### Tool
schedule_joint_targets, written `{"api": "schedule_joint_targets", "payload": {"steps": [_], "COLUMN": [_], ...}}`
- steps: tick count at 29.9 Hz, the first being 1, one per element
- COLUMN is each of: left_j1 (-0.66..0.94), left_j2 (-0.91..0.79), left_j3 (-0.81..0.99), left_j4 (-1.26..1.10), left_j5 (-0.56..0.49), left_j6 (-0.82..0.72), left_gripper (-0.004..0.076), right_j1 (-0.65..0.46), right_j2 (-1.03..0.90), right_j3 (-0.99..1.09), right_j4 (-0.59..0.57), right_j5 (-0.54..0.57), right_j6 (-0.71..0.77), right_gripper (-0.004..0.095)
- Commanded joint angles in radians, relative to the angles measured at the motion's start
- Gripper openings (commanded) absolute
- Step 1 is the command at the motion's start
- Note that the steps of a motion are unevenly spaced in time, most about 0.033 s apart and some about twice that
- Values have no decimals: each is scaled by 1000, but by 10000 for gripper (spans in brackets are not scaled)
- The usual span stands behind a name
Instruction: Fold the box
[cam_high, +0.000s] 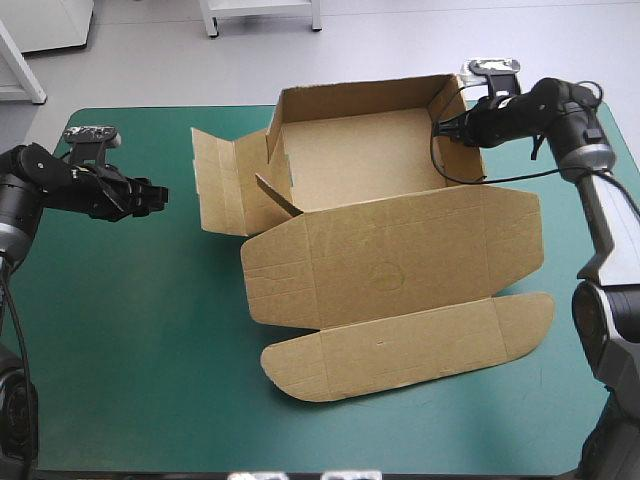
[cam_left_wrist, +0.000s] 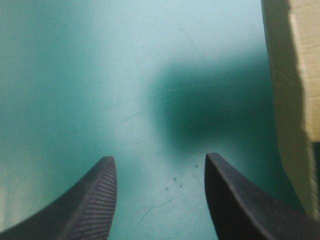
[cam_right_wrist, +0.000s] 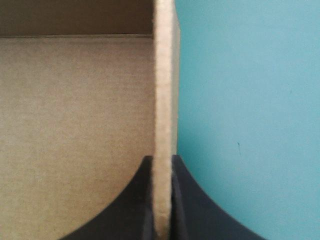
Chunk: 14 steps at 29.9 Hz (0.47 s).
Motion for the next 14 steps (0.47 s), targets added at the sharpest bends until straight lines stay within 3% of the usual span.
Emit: {"api": "schedule_joint_targets", "payload": {"steps": [1,9,14], "left_j1": [-5,-5,-5], "left_j2": [-43,-34,-1], "left_j3": [-25,-25,-25], "left_j4": [-145,-355,-602], "left_j5": [-69,-102,-97], "left_j6": [61,215,359], "left_gripper": [384,384,384], "right_j1": [-62,-176,-186], "right_j2": [-115,-163,-159], "right_j3": [-33,-33,-33], "right_j4": [187,449,453], "right_j5": [-51,-20,-5], "right_j6": [-90,-207,-223], "right_gripper": [-19,-19,-17]}}
